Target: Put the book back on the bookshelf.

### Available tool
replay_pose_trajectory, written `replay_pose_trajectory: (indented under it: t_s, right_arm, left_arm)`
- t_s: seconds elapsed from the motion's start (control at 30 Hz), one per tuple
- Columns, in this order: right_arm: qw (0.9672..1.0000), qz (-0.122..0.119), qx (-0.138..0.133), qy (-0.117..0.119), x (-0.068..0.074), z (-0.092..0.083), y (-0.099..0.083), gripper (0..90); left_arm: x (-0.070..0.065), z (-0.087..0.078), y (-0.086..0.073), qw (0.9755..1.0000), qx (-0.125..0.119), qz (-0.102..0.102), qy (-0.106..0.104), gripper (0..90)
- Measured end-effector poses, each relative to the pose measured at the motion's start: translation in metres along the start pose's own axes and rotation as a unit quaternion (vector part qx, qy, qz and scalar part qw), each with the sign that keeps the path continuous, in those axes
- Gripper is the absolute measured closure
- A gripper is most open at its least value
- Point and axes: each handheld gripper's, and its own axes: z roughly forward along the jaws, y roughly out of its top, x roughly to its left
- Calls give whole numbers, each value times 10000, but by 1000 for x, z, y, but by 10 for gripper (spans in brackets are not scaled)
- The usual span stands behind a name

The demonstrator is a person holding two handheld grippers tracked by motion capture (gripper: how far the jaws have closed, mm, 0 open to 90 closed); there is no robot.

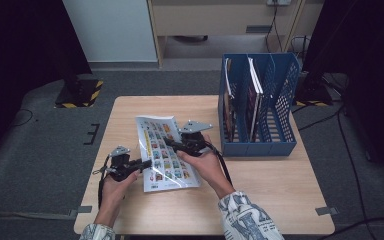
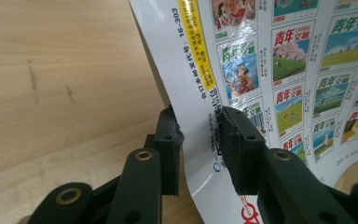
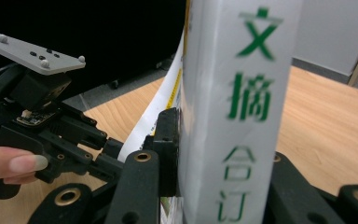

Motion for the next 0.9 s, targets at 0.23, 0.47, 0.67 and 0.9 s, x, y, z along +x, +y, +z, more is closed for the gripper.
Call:
replay_pose_trajectory:
  t_s: [0.23, 0.47, 0.67, 0.9]
  right_arm:
    - [9998, -96, -153, 101, 2, -6, 8, 714]
    - [9994, -140, -247, 219, 4, -7, 8, 676]
    - [9991, -144, -266, 285, 3, -7, 12, 642]
    - [9983, -188, -416, 351, 4, -8, 16, 633]
  left_arm:
    - [-1, -10, 7, 9987, -365, 228, 281, 719]
    - [0, -12, 7, 9986, -355, 318, 238, 725]
    - [-4, -13, 8, 9979, -407, 432, 263, 729]
    - [-8, -14, 10, 9969, -470, 557, 280, 732]
